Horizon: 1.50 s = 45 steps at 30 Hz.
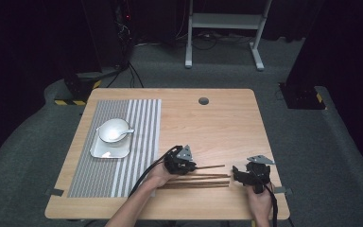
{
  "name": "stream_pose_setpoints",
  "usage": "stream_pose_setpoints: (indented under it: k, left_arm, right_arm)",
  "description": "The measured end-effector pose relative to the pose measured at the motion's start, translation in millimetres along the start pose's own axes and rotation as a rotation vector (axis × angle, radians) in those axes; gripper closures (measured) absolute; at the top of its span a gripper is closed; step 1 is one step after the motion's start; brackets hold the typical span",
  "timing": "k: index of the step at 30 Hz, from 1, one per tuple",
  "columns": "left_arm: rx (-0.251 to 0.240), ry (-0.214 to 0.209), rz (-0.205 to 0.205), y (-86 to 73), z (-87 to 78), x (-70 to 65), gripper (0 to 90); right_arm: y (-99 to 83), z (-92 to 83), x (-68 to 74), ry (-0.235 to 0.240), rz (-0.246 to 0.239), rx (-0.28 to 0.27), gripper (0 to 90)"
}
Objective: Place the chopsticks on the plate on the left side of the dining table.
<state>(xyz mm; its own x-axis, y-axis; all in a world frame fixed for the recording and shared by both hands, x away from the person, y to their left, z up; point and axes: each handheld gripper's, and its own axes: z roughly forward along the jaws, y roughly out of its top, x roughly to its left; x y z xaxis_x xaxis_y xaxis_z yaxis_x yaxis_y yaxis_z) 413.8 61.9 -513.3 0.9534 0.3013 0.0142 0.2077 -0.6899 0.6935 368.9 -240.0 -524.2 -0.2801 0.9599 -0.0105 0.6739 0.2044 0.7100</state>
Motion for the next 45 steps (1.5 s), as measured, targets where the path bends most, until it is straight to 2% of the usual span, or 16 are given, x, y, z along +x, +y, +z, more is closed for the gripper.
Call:
stream_pose_setpoints:
  k: [4, 16, 23, 31, 35, 45]
  left_arm:
    - [0.005, -0.003, 0.032, 1.7, 0.9, 0.6, 83.5]
    - [0.021, 0.002, 0.078, 3.9, 1.1, -1.3, 84.8]
    - [0.011, 0.011, 0.082, 4.0, -0.7, -0.3, 85.1]
    - [-0.01, 0.014, 0.064, 5.4, -6.6, -0.1, 85.2]
    - [-0.034, 0.02, 0.064, 7.7, -13.5, -0.4, 85.2]
    - [-0.038, 0.037, 0.054, 9.3, -27.9, 0.8, 85.2]
  right_arm:
    - [0.0, 0.0, -0.1, 0.0, 0.0, 0.0, 13.6]
    - [0.0, 0.0, 0.1, 0.001, -0.001, 0.0, 13.7]
    - [-0.1, -0.1, 0.2, 0.001, 0.0, 0.0, 13.7]
    - [-0.1, -0.1, 0.3, 0.001, -0.001, 0.0, 13.7]
    - [-0.1, -0.1, 0.3, 0.001, -0.001, 0.0, 13.7]
    - [-0.1, -0.1, 0.3, 0.0, 0.0, 0.0, 13.7]
